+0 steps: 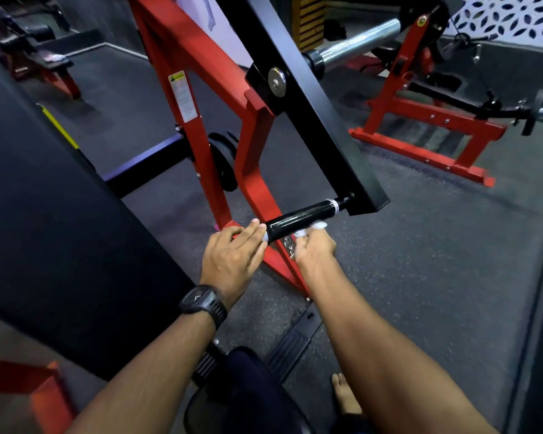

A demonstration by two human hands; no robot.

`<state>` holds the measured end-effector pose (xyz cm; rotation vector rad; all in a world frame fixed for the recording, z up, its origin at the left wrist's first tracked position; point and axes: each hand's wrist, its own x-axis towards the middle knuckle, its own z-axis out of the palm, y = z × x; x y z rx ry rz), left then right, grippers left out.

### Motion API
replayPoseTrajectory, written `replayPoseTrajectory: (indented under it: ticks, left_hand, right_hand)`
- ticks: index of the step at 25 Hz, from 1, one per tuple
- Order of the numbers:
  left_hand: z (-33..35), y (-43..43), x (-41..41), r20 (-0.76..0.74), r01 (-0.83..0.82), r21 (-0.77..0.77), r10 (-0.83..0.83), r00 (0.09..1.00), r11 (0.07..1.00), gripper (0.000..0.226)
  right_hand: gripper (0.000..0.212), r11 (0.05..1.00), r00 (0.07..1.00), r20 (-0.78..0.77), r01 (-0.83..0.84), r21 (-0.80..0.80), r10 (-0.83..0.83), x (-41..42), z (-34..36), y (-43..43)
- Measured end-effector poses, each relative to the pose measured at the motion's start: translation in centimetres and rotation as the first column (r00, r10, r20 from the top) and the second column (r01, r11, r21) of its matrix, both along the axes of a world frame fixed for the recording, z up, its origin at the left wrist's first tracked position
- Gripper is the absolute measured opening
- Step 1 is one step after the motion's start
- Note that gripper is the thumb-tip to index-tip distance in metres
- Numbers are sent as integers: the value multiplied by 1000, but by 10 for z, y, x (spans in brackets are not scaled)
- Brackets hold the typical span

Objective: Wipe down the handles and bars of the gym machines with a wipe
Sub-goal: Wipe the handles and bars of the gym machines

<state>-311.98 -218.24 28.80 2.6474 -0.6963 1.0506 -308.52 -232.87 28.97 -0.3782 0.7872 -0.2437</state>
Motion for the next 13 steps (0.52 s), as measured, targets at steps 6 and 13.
replayPoseTrajectory:
  ticks: [6,13]
  left_hand:
    - [0,0,0,12,-4,-14,4,1000,1000,28]
    - [-3,2,2,8,10,0,-10,1000,1000,28]
  right_hand:
    - [33,972,973,132,-204,119,188,-17,7,21]
    - [10,925,983,-87,-183,-332,164,-51,11,40]
